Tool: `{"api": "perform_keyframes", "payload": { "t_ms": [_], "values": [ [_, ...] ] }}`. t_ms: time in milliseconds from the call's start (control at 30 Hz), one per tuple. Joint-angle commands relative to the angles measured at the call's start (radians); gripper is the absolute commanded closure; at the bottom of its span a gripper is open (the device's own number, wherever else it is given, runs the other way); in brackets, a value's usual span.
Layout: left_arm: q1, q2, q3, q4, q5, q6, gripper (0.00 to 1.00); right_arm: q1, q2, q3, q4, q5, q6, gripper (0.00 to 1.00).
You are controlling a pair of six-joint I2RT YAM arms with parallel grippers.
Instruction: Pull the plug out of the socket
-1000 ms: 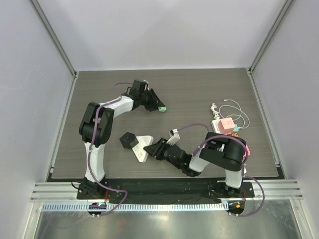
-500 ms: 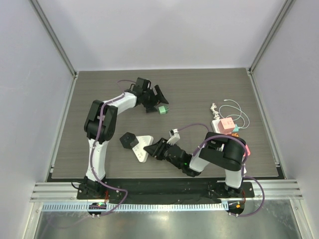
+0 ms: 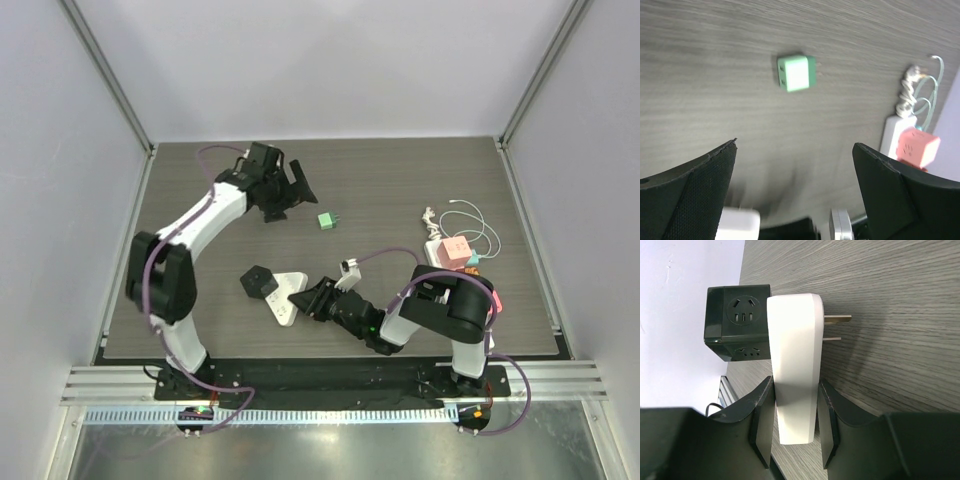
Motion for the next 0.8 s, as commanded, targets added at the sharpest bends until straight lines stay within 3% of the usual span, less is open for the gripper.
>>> {"api": "perform_keyframes", "payload": {
  "t_ms": [0, 167, 433, 767],
  "values": [
    [0.013, -0.165, -0.070, -0.094, -0.010, 0.055, 0.01, -0.005, 0.013, -0.001, -0.038, 0.026, -0.043, 0.99],
    [0.054, -0.326, -0.162, -0.250, -0.004, 0.178, 0.00, -0.003, 0.015, -0.001, -0.042, 0.025, -0.041, 0.99],
    [0.077, -0.682, -0.424, -0.303, -0.016, 0.195, 0.00, -0.005, 0.013, 0.005, -0.055, 0.025, -0.040, 0.99],
    [0.075, -0.802, -0.659, -0.301, -0.006, 0.123, 0.00, -0.001, 0.018, 0.027, -0.074, 0.025, -0.044, 0.99]
  ]
}}
